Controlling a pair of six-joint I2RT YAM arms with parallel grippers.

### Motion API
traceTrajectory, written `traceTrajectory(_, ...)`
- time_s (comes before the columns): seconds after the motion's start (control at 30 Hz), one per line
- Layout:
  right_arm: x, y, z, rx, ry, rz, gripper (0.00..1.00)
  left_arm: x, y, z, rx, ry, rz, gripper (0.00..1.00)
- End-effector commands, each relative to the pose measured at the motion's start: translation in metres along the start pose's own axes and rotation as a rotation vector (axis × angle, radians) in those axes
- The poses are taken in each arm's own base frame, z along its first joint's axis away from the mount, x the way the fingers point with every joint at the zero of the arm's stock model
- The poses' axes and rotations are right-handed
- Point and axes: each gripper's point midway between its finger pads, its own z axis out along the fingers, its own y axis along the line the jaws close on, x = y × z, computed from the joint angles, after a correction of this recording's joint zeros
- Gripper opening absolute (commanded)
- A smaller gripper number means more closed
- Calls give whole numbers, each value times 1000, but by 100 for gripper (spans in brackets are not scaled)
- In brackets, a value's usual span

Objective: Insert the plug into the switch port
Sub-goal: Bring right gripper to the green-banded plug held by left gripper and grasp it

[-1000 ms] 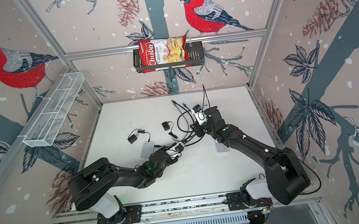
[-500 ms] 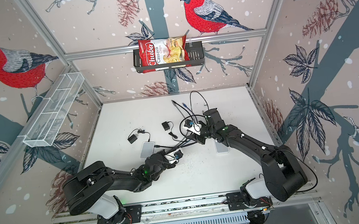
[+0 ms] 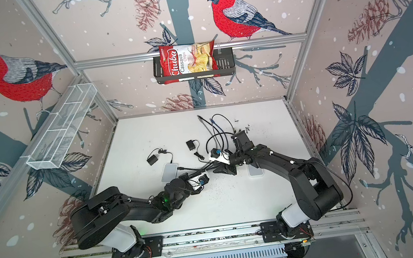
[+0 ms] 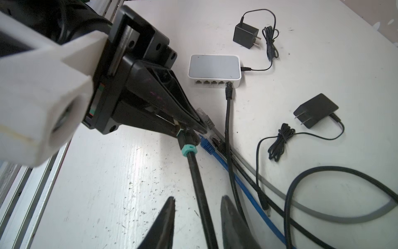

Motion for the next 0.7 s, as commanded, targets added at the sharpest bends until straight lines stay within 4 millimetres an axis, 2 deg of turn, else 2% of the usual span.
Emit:
traceTrajectory(0.0, -8, -3, 2, 0, -17, -21, 32, -13, 12, -1, -51, -51, -17, 2)
traceTrajectory(0.07, -9, -5, 3, 9, -15, -33, 25, -13, 13, -2, -55, -50, -21, 2)
traceTrajectory(0.17, -10, -9, 5, 34, -6, -46, 23, -13, 14, -2, -58, -55, -27, 2)
traceTrajectory(0.27, -8, -10, 7, 46, 16, -63, 15, -14, 17, -3, -73, -58, -33, 2)
traceTrajectory(0.47, -4, -10, 12, 63, 60, -84, 13, -18, 26, -9, -108, -96, -73, 2)
traceTrajectory(0.6, -4, -9, 14, 67, 63, -101, 1, -20, 28, -9, -104, -111, -99, 3)
traceTrajectory(0.67, -5, -9, 14, 75, 62, -111, 1, -20, 29, -11, -111, -114, -111, 4)
